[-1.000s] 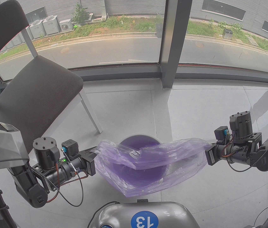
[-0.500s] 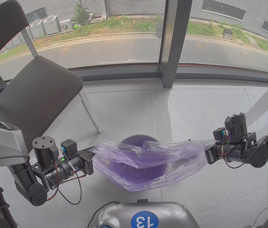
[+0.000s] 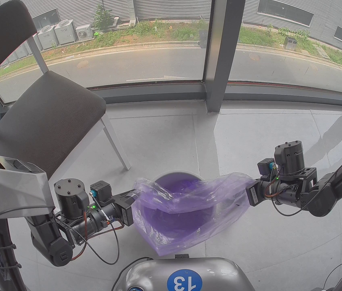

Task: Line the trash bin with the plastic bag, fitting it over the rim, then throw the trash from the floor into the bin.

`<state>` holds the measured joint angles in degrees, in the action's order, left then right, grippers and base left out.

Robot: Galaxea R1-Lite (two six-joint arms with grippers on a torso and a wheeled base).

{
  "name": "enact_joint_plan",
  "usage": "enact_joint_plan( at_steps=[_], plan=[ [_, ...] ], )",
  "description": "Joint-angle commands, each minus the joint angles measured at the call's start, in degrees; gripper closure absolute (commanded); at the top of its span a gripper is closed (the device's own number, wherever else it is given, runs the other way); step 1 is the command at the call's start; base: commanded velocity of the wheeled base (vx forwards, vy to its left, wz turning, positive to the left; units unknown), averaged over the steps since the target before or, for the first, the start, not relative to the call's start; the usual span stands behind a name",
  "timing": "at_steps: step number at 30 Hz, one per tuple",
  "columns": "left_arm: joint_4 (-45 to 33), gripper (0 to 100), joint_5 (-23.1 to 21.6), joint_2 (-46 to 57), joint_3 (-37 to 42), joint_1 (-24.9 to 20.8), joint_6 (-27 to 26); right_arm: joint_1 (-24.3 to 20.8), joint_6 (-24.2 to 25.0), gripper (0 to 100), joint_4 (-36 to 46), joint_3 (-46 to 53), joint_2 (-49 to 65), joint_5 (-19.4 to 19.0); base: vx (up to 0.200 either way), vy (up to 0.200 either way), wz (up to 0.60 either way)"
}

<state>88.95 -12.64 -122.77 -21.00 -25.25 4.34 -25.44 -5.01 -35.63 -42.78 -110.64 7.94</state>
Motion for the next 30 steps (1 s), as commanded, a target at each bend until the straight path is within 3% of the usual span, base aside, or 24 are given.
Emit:
enact_joint_plan(
  at_steps=[1,13,18,30],
  plan=[
    [1.0,100,0.3,-2.6,-0.8,-1.6,0.5,-2.2,1.0,100,-3.0,-2.5,-4.2,0.1,0.000,0.000,0.00],
    [1.0,100,1.9,0.4,0.1,0.2,0.6,-1.0,0.4,100,-0.1,-1.7,-4.8,0.5,0.000,0.000,0.00],
    [-3.7,100,0.6,3.0,1.1,3.4,-2.2,-1.0,0.3,100,3.7,1.6,-0.9,0.5,0.000,0.000,0.00],
    [-6.8,100,0.1,0.9,2.8,2.7,-6.1,-3.6,-0.1,100,5.3,4.6,-0.3,0.5,0.000,0.000,0.00]
  ],
)
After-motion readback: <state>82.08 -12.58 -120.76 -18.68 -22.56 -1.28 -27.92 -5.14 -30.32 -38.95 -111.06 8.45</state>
